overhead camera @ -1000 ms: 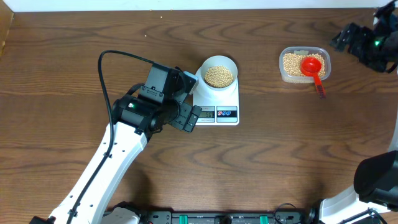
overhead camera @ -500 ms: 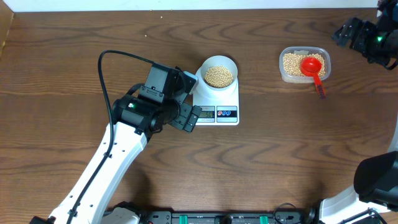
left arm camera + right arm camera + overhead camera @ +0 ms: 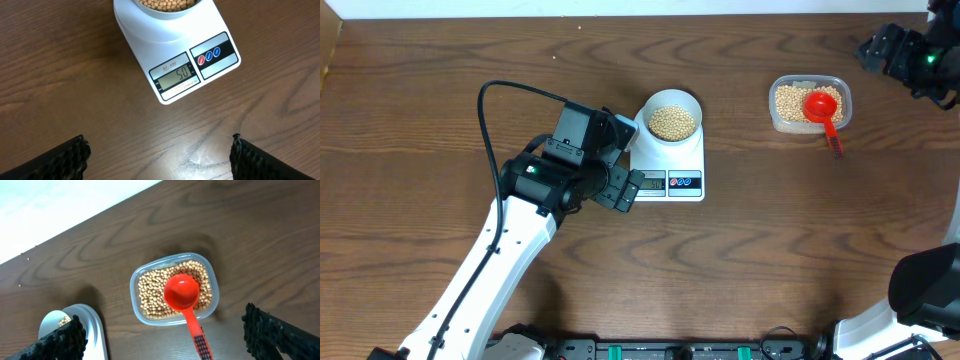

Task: Scoop item into bowl and weigh 50g on scale
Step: 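Lift the open right gripper up away from the bean tub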

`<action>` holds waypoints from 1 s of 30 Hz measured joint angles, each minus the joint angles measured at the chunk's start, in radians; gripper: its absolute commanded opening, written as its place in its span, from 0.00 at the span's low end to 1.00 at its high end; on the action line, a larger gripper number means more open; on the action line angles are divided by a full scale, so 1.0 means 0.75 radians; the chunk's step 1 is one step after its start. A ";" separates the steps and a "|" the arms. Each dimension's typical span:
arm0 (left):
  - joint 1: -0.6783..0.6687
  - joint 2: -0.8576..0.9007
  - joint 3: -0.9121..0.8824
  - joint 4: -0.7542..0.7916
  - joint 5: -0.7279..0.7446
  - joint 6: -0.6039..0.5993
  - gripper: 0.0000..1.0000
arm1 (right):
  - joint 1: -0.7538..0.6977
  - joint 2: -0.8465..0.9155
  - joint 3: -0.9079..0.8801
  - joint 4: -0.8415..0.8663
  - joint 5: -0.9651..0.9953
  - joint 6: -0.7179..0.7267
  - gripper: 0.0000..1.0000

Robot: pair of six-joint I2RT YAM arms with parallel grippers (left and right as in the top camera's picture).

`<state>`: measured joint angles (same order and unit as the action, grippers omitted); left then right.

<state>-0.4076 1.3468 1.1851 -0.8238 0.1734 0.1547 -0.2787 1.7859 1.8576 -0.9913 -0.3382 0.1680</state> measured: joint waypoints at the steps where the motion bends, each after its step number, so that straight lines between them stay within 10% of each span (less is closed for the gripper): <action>1: 0.000 0.000 0.000 -0.001 0.000 0.000 0.92 | 0.003 0.000 0.000 0.006 0.000 -0.003 0.99; 30: 0.000 0.000 0.000 -0.001 0.000 0.000 0.92 | 0.042 0.000 0.000 0.046 0.003 -0.058 0.99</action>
<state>-0.4076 1.3468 1.1851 -0.8242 0.1734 0.1547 -0.2470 1.7859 1.8576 -0.9565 -0.3363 0.1246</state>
